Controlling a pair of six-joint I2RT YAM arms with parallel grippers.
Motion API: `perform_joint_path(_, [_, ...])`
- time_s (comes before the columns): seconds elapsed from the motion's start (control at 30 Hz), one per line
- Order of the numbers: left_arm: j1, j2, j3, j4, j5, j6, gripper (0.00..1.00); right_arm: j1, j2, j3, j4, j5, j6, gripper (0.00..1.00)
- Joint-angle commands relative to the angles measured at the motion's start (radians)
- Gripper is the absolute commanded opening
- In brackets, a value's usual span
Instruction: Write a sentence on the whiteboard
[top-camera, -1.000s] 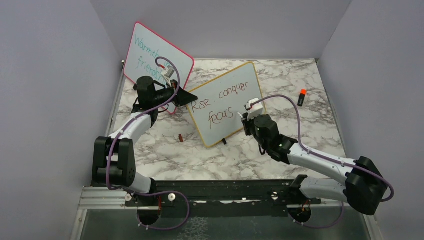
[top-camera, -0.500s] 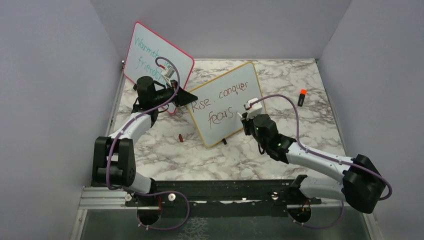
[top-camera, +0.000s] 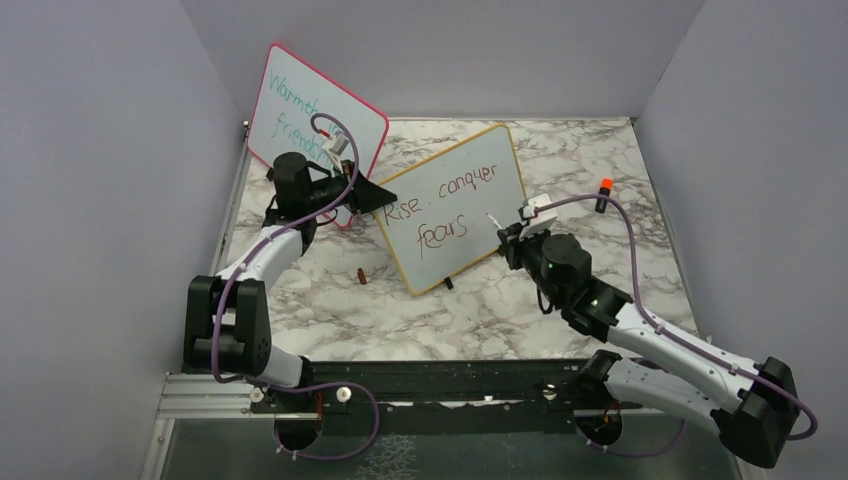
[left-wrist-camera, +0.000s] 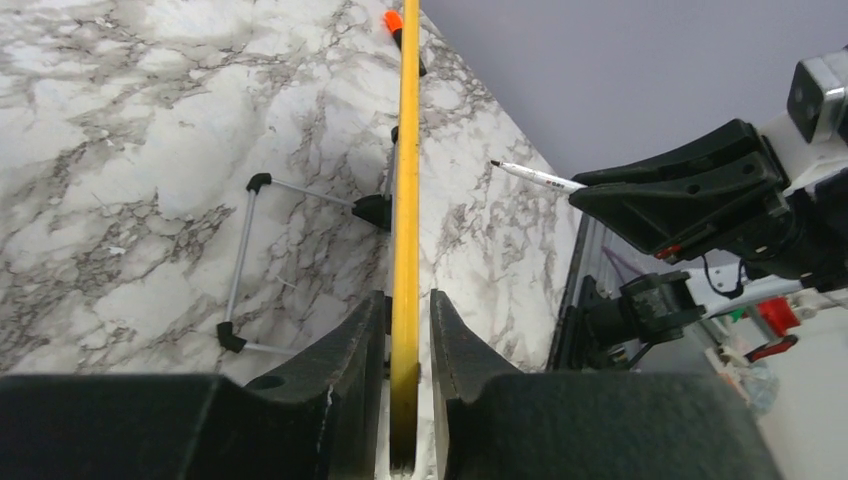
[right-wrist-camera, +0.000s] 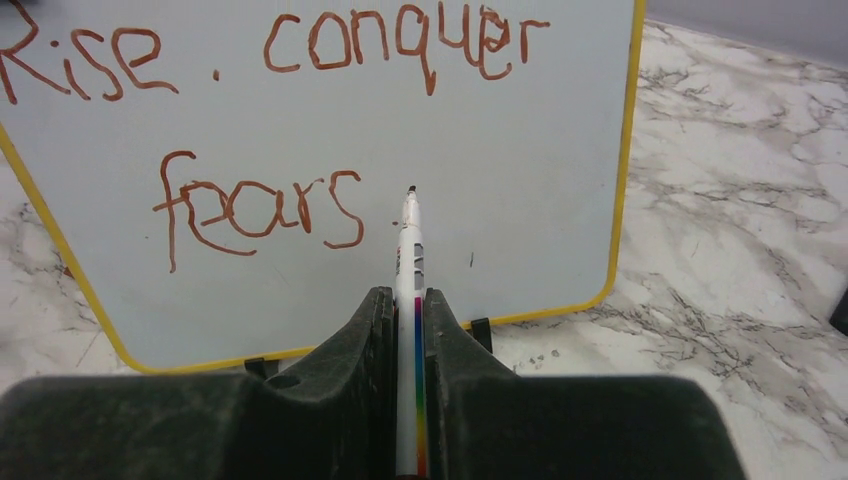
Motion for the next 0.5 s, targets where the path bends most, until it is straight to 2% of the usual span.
perform_joint_path(0.0, [0.004,-0.06,0.039,-0.019,-0.001,-0.053,0.26,-0.006,-0.069,0.039,-0.082,0.007,-0.005,0.0])
perform_joint_path(0.07, [0.004,-0.079,0.051,-0.035,-0.011,-0.066,0.31,-0.005,-0.096,0.039,-0.096,0.004,-0.002,0.0])
perform_joint_path(0.2, [0.006,-0.126,0.079,-0.136,-0.042,-0.05,0.55,-0.005,-0.144,0.044,-0.13,0.003,0.005,0.0])
perform_joint_path(0.33, [0.006,-0.188,0.14,-0.404,-0.164,0.085,0.73,-0.005,-0.191,0.04,-0.159,0.013,0.01,0.0])
perform_joint_path(0.47, [0.006,-0.268,0.181,-0.655,-0.367,0.193,0.93,-0.005,-0.222,0.036,-0.182,0.012,0.022,0.0])
